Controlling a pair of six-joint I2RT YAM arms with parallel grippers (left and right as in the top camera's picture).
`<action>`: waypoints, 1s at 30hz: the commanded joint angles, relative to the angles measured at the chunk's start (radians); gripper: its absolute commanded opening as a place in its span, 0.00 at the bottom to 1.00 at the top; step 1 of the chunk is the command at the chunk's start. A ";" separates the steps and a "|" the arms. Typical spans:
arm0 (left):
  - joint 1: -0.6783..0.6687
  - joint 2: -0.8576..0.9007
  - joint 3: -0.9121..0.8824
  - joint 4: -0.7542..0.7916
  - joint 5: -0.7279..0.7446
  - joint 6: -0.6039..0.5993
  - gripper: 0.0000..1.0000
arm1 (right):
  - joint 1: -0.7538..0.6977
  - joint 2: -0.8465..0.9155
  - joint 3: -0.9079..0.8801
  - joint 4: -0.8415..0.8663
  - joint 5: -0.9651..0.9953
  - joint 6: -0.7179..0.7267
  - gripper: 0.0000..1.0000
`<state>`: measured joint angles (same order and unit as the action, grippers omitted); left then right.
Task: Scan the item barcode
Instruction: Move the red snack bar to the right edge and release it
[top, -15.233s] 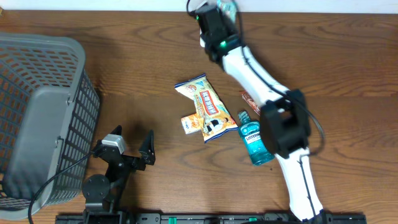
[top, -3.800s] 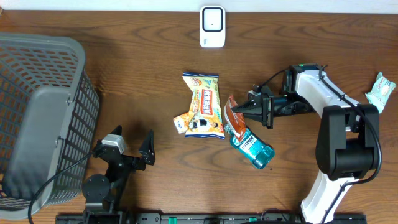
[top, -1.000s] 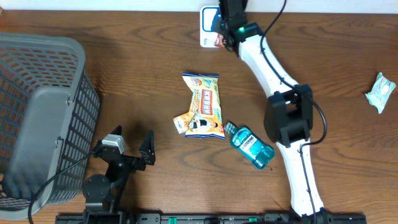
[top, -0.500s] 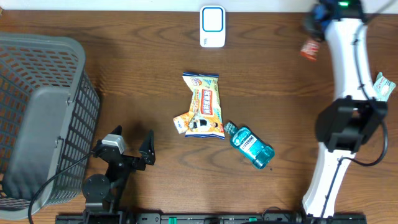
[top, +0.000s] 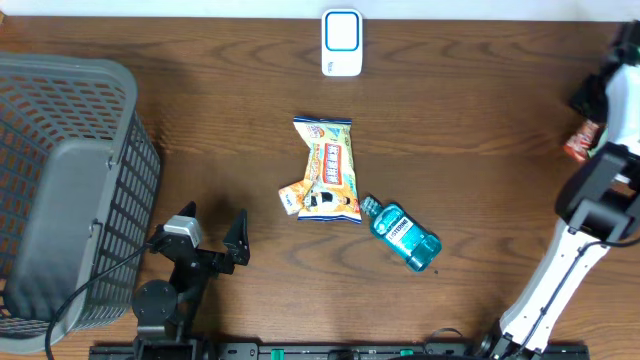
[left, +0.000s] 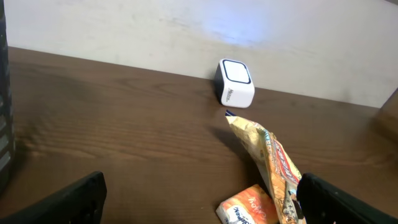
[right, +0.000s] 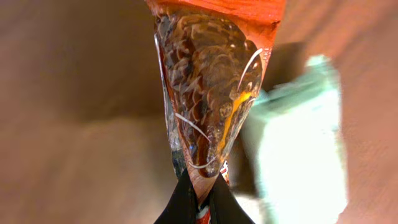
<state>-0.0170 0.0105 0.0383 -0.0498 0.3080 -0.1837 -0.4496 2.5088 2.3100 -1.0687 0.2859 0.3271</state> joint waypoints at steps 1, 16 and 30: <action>-0.004 -0.005 -0.018 -0.031 0.004 -0.002 0.98 | -0.082 -0.017 0.004 -0.021 0.019 -0.052 0.01; -0.004 -0.005 -0.018 -0.031 0.005 -0.002 0.98 | -0.142 -0.345 0.013 -0.076 -0.300 0.065 0.51; -0.004 -0.005 -0.018 -0.031 0.004 -0.002 0.98 | 0.330 -0.631 0.001 -0.327 -0.551 -0.116 0.74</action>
<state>-0.0170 0.0105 0.0383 -0.0494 0.3077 -0.1837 -0.2665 1.8290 2.3367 -1.3361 -0.1627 0.3702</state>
